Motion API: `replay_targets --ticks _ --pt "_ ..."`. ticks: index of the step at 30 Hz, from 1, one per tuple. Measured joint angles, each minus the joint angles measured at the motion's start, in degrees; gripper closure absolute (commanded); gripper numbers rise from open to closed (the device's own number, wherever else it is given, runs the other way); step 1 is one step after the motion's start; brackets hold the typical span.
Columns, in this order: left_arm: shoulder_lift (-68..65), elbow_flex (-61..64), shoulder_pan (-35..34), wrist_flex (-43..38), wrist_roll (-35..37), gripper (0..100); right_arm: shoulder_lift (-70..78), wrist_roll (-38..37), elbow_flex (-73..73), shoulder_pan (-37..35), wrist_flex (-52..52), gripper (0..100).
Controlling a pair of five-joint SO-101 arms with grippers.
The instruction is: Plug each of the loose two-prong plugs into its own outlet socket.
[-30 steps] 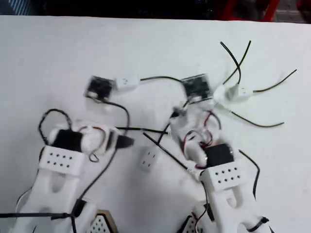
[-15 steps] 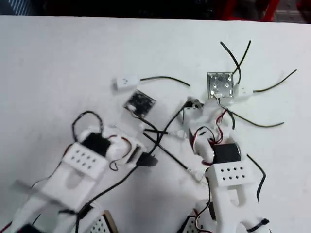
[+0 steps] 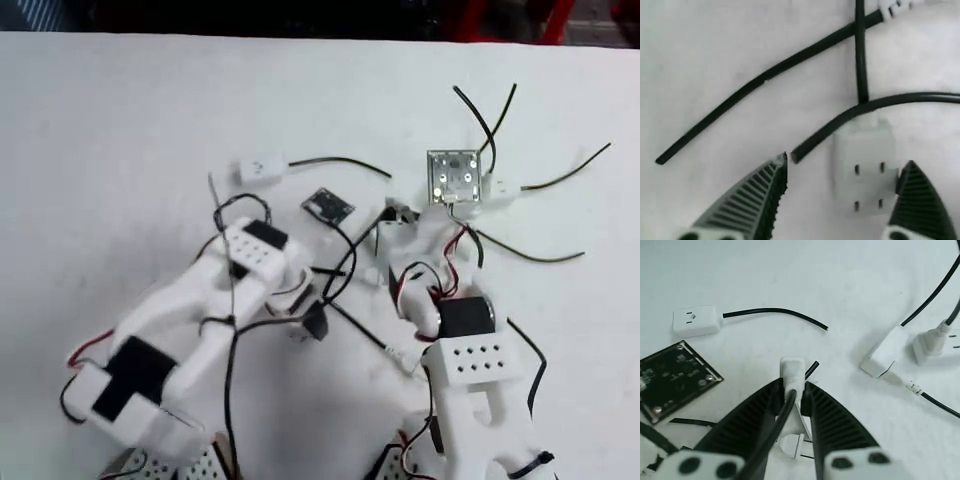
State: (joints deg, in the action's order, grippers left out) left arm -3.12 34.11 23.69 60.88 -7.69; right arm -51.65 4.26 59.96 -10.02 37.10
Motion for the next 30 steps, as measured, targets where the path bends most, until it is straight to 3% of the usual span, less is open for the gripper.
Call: replay_targets --ticks 4,11,21,30 --pt "-3.78 -3.52 -0.7 -0.09 -5.71 79 0.0 0.0 0.0 0.0 0.0 98.1" --pt "-5.19 -9.32 -6.07 -0.09 -13.8 67 0.0 0.0 0.0 -0.09 0.0 98.1" --pt "4.84 -11.52 -7.38 6.33 -14.15 65 0.0 0.0 0.0 0.0 0.0 98.1" --pt "22.51 -10.46 -20.48 13.19 -8.0 65 0.0 0.0 0.0 -0.53 1.23 98.1"
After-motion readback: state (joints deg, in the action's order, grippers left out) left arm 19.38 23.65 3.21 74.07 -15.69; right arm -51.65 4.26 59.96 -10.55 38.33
